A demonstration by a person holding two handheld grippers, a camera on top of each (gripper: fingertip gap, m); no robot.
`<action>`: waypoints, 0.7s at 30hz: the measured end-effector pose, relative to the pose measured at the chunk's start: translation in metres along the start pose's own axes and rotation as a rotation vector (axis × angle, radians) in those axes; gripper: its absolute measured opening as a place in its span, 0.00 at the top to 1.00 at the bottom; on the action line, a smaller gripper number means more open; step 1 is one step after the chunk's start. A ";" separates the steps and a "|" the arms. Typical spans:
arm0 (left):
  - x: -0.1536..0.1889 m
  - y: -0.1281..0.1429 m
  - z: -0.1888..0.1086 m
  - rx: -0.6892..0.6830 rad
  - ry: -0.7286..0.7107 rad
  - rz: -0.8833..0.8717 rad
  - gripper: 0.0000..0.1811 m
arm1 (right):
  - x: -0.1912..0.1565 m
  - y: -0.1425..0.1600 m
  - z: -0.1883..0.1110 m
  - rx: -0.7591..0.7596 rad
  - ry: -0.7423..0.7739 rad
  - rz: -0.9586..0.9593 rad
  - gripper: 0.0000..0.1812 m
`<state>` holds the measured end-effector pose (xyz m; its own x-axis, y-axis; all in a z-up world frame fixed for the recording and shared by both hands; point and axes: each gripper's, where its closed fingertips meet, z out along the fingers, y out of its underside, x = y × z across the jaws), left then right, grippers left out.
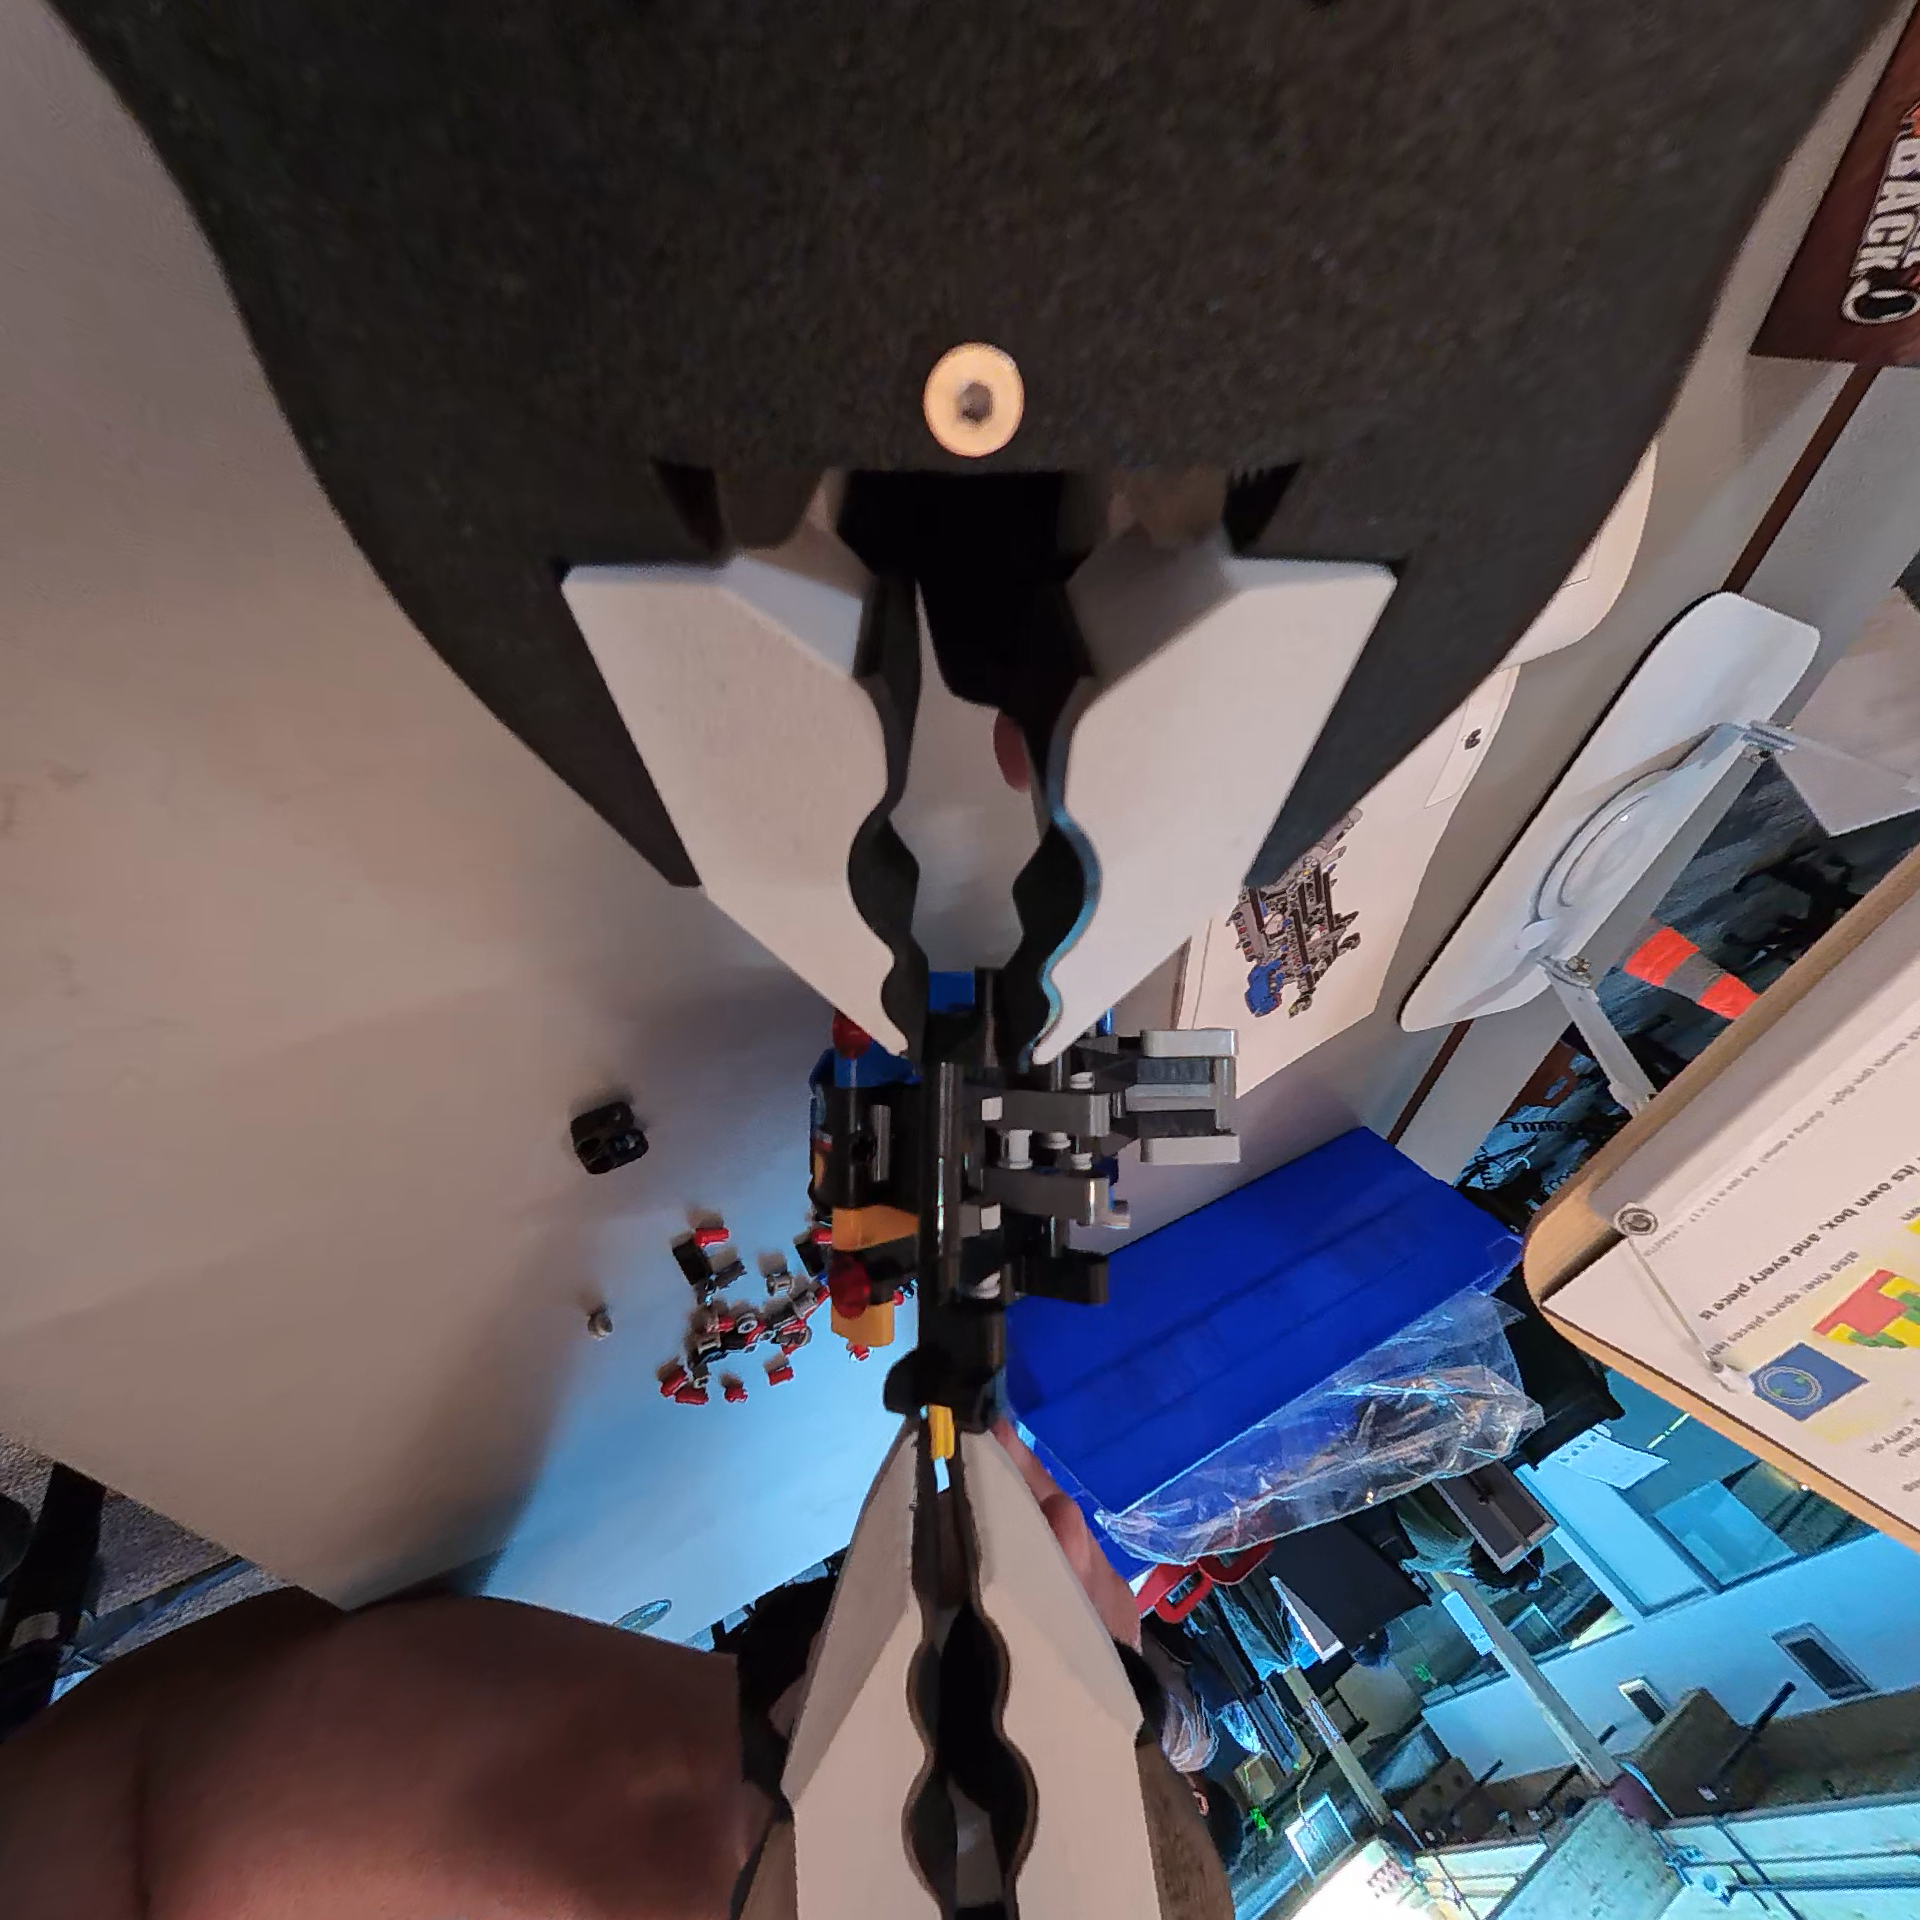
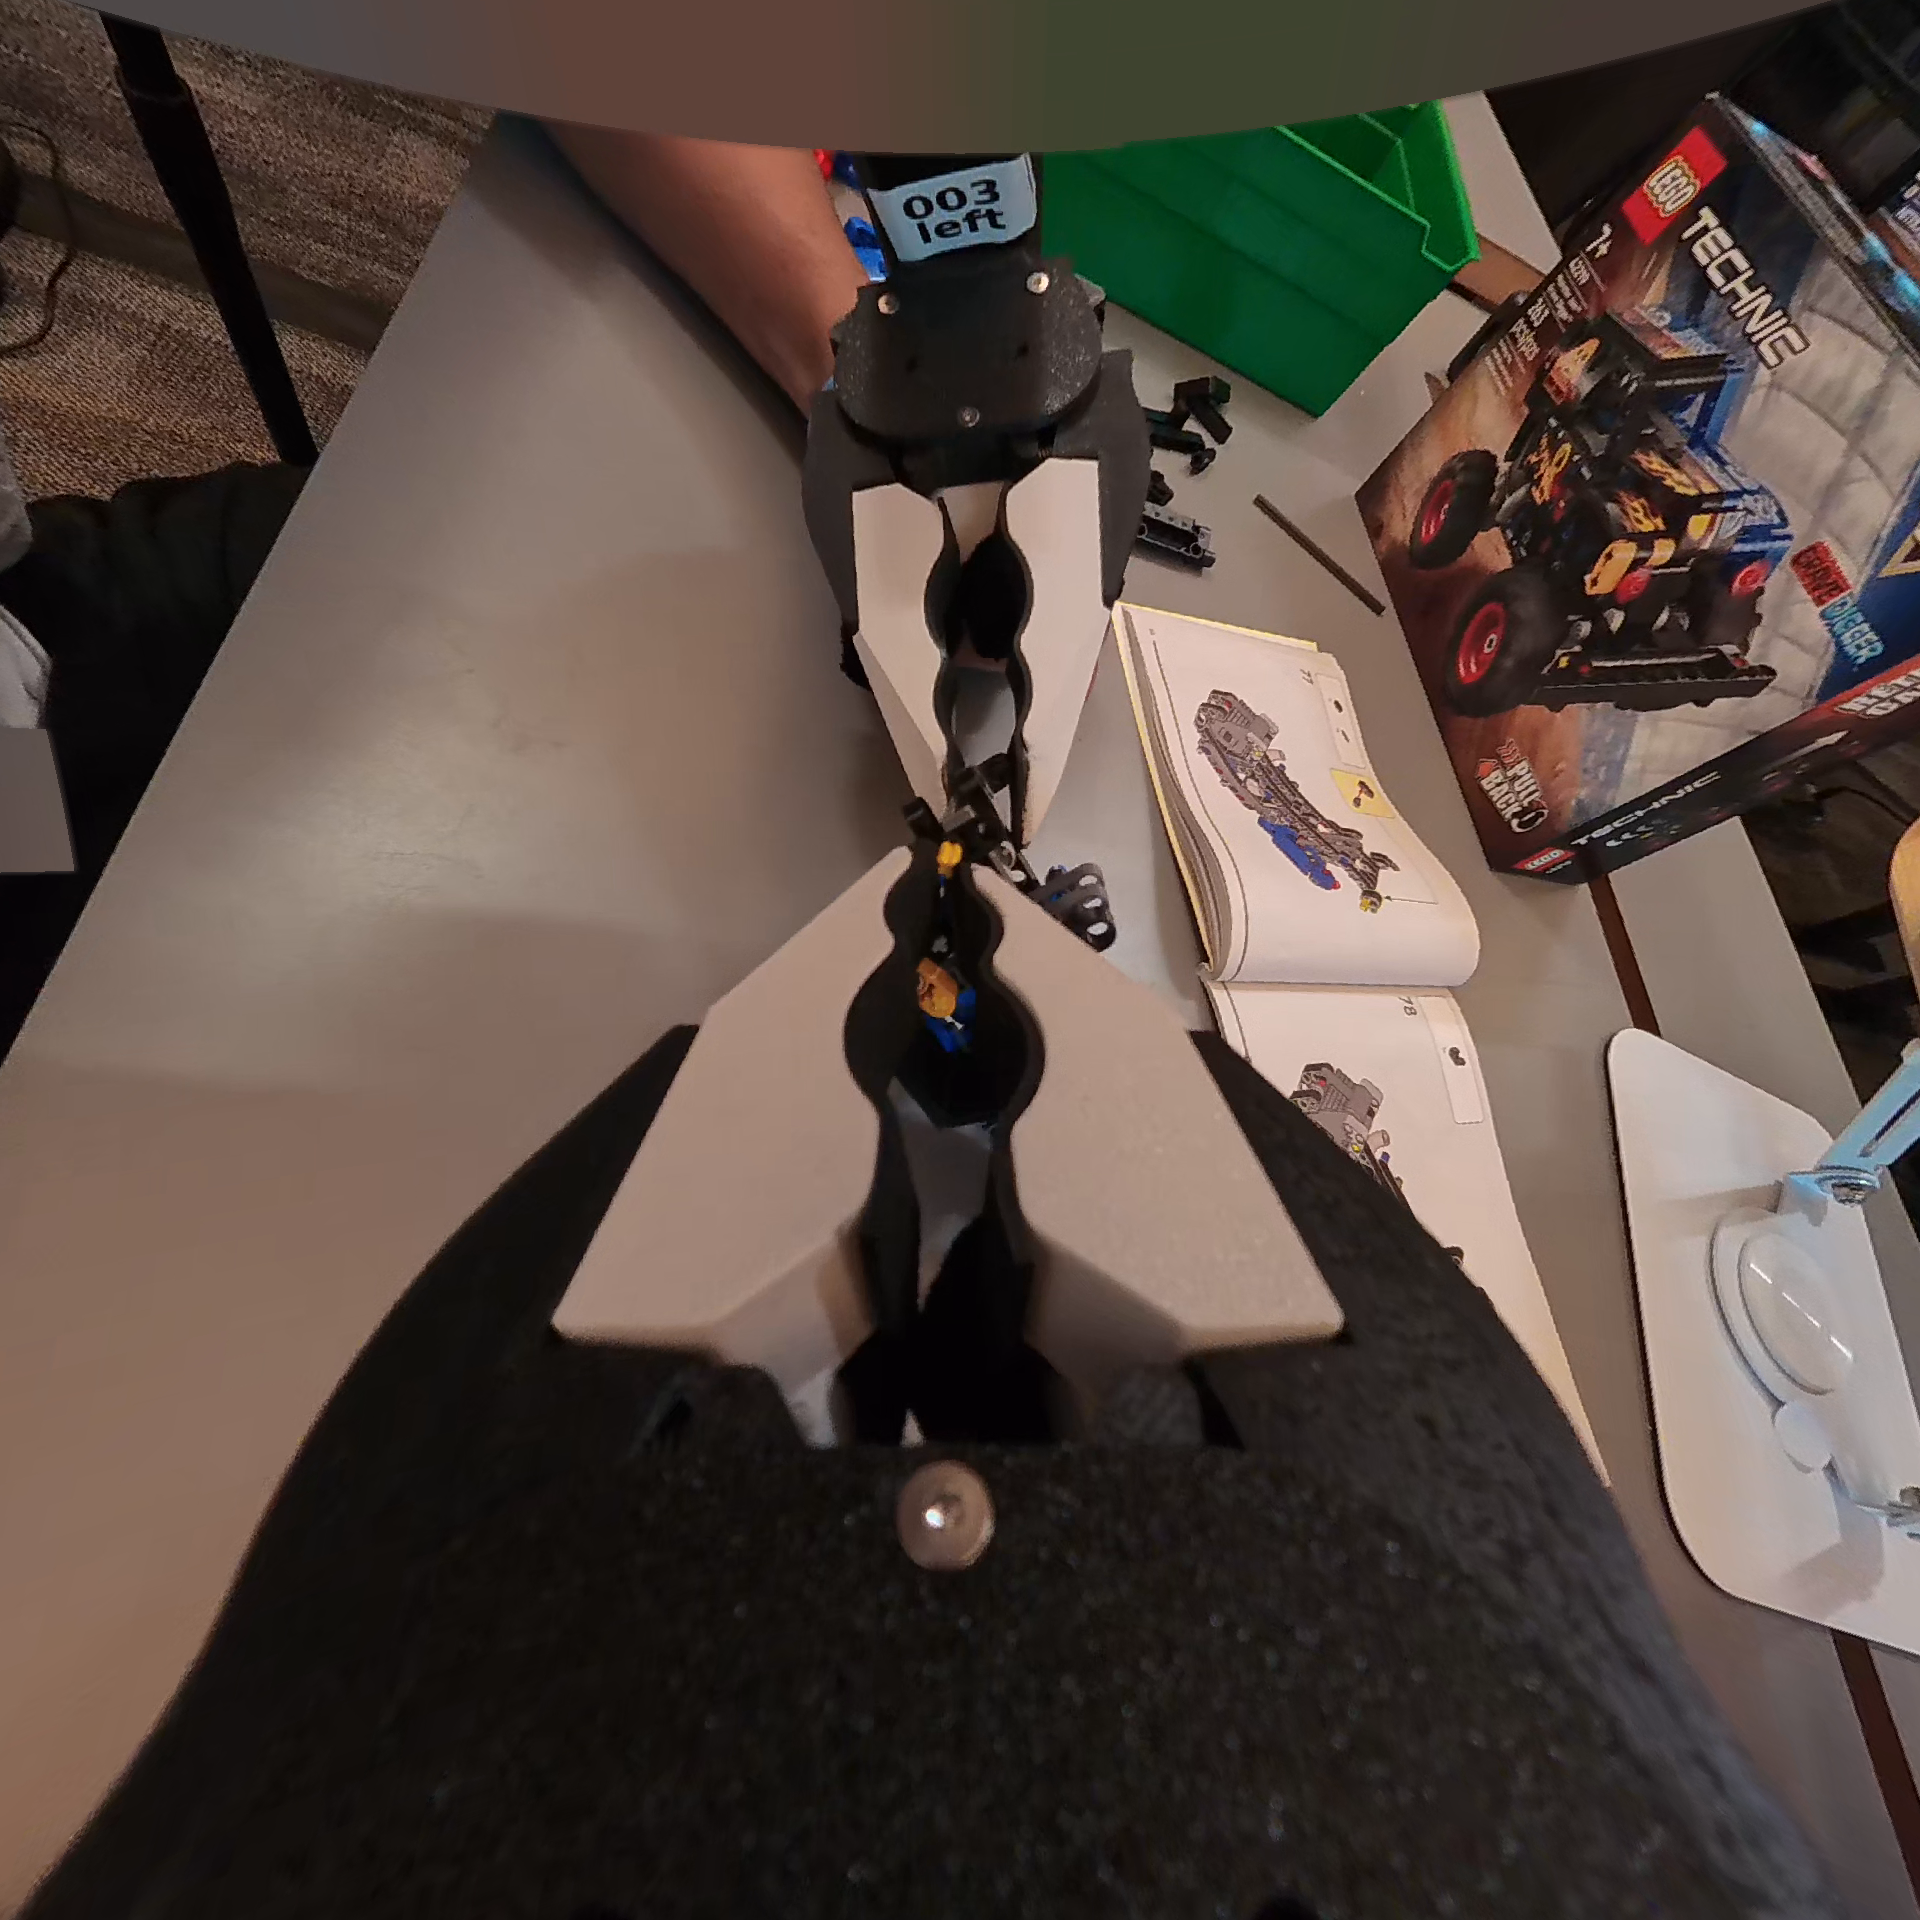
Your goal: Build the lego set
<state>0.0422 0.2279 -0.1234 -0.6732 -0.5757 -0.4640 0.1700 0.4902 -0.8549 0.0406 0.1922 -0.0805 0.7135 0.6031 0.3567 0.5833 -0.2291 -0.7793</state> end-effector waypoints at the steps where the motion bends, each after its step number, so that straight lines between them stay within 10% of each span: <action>1: 0.000 0.000 0.000 0.000 0.000 0.000 0.94 | 0.000 0.000 0.000 -0.001 0.001 0.000 0.99; 21: 0.003 0.003 0.002 -0.029 0.004 0.013 0.94 | -0.005 0.002 0.003 -0.032 -0.007 -0.015 0.99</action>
<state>0.0418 0.2267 -0.1279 -0.6743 -0.5664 -0.4738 0.1574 0.5166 -0.8416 0.0372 0.1915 -0.0852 0.7021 0.6116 0.3647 0.6060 -0.2442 -0.7571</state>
